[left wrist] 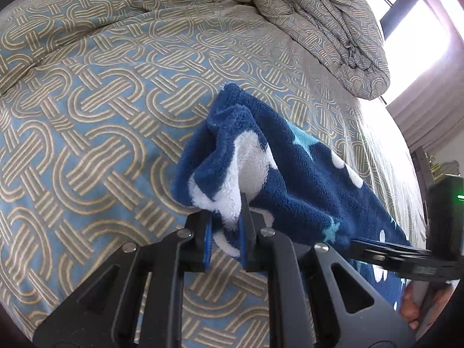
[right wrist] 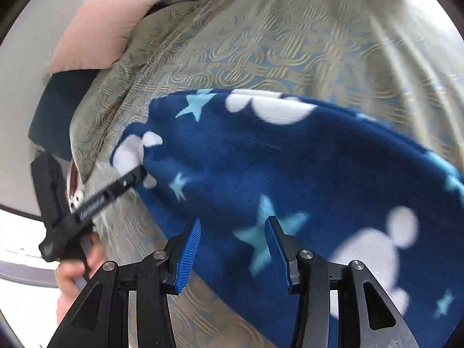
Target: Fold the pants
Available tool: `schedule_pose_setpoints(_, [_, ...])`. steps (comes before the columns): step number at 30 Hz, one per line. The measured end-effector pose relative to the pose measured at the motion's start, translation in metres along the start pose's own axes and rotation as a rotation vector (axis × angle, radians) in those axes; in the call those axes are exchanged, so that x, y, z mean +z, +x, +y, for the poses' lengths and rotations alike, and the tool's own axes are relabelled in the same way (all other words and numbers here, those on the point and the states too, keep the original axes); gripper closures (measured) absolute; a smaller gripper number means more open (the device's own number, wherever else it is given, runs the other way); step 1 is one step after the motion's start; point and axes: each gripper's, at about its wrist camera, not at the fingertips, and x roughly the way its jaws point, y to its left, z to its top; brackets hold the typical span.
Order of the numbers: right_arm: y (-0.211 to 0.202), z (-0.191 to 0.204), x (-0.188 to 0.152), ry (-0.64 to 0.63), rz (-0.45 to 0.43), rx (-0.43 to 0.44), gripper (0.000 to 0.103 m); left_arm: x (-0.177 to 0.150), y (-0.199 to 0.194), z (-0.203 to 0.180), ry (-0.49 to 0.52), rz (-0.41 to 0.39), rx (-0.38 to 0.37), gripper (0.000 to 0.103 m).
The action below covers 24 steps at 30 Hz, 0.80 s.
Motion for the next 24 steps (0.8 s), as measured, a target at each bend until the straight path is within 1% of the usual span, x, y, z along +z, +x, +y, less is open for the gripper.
schedule_pose_setpoints(1, [0.009,0.000,0.002,0.005,0.020,-0.033,0.056,-0.001,-0.001,0.000,0.002,-0.001,-0.002,0.086])
schedule_pose_setpoints(2, [0.015,-0.003,0.003,0.010,0.028,-0.044,0.056,-0.001,-0.002,-0.002,0.011,-0.005,0.003,0.086])
schedule_pose_setpoints(4, [0.017,-0.008,0.002,0.039,-0.003,-0.023,0.055,-0.001,-0.003,-0.005,0.031,-0.007,0.020,0.086])
schedule_pose_setpoints(6, [0.013,-0.009,0.000,0.048,-0.002,-0.014,0.055,-0.001,-0.004,-0.010,0.043,0.000,0.044,0.086])
schedule_pose_setpoints(9, [-0.007,-0.007,-0.007,0.030,-0.003,-0.045,0.055,0.003,-0.010,-0.017,0.052,-0.010,0.053,0.086])
schedule_pose_setpoints(10, [-0.019,-0.009,-0.012,0.026,-0.016,-0.054,0.055,0.005,-0.014,-0.021,0.058,-0.019,0.054,0.086])
schedule_pose_setpoints(13, [-0.045,-0.020,-0.026,0.022,-0.044,-0.018,0.054,0.010,-0.026,-0.036,0.085,-0.048,0.058,0.087])
schedule_pose_setpoints(14, [-0.055,-0.027,-0.033,0.031,-0.048,-0.011,0.053,0.012,-0.030,-0.044,0.100,-0.057,0.062,0.087])
schedule_pose_setpoints(16, [-0.073,-0.048,-0.050,0.043,-0.045,-0.012,0.046,0.016,-0.038,-0.065,0.145,-0.075,0.069,0.087])
schedule_pose_setpoints(19, [-0.096,-0.073,-0.077,0.052,-0.050,-0.037,0.045,0.019,-0.049,-0.104,0.229,-0.103,0.063,0.087])
schedule_pose_setpoints(21, [-0.111,-0.089,-0.092,0.060,-0.058,-0.048,0.045,0.017,-0.055,-0.135,0.289,-0.116,0.038,0.087])
schedule_pose_setpoints(24, [-0.134,-0.115,-0.121,0.104,-0.080,-0.037,0.044,0.009,-0.058,-0.180,0.369,-0.120,-0.013,0.087])
